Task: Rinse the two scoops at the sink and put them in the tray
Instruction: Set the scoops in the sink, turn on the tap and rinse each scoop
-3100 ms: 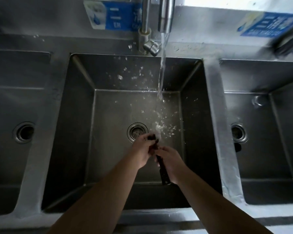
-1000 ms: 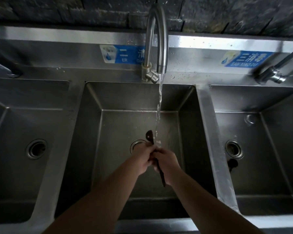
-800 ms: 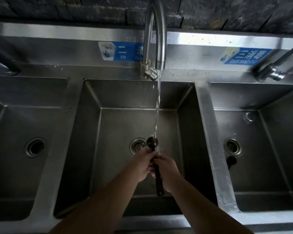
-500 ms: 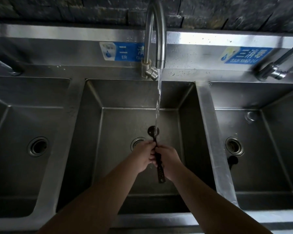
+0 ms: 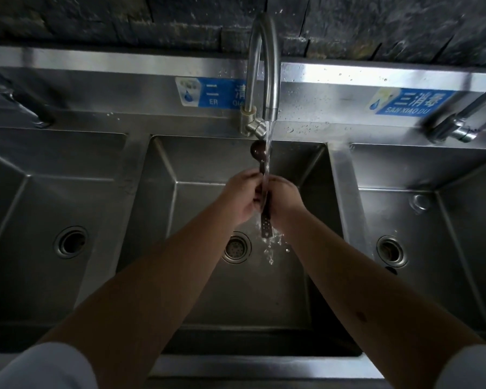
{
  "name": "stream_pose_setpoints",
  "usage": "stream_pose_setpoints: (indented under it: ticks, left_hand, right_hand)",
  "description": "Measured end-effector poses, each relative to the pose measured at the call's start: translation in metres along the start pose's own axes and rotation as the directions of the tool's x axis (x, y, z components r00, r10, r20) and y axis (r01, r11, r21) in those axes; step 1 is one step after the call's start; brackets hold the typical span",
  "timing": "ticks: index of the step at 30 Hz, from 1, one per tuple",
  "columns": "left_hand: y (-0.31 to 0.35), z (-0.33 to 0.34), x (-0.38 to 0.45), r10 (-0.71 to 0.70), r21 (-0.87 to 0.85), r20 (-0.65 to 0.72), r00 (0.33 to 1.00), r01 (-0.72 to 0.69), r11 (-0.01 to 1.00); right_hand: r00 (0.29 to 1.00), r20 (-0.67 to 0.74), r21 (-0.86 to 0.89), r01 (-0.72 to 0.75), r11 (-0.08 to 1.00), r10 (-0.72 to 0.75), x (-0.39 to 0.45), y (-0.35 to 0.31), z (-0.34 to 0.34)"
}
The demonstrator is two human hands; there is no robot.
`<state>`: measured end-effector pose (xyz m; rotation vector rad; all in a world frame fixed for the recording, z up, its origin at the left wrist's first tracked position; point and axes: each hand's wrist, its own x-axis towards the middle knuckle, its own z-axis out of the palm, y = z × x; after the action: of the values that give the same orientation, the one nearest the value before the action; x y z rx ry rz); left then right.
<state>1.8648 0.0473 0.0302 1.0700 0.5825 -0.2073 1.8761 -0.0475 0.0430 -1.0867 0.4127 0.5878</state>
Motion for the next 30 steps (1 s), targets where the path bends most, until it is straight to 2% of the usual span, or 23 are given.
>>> stream_pose_setpoints:
  ticks: [4,7,10,15,18,22,26,30]
  left_hand:
    - [0.026,0.006,0.005,0.060,0.001,-0.026,0.998,-0.060,0.998]
    - [0.024,0.004,0.004,0.056,0.013,-0.053,0.997,-0.055,0.998]
    - [-0.001,-0.004,-0.003,-0.001,0.023,-0.055,0.998,0.002,1.000]
    - [-0.061,-0.019,-0.026,-0.142,0.058,-0.049,0.989,0.144,0.988]
    - [-0.091,-0.024,-0.041,-0.175,0.105,-0.067,0.982,0.182,0.978]
    - [-0.118,-0.028,-0.056,-0.223,0.167,-0.125,0.967,0.242,0.956]
    - [-0.128,-0.027,-0.066,-0.276,0.205,-0.161,0.947,0.306,0.930]
    - [-0.129,-0.022,-0.073,-0.295,0.193,-0.144,0.945,0.319,0.928]
  right_hand:
    - [0.997,0.032,-0.014,0.074,0.997,-0.074,0.002,-0.018,0.018]
    - [0.995,0.080,0.007,0.065,0.998,-0.065,-0.002,-0.016,0.017]
    - [0.994,0.096,0.020,-0.046,0.999,0.044,-0.012,0.004,0.001]
    - [0.971,0.028,-0.029,-0.236,0.971,0.236,-0.035,0.050,-0.038]
    - [0.962,-0.093,-0.167,-0.269,0.948,0.257,-0.051,0.073,-0.057]
    - [0.964,-0.230,-0.500,-0.237,0.833,0.136,-0.067,0.097,-0.073]
    - [0.971,-0.236,-0.791,-0.165,0.589,-0.046,-0.073,0.108,-0.086]
    - [0.978,-0.204,-0.834,-0.145,0.533,-0.053,-0.076,0.109,-0.089]
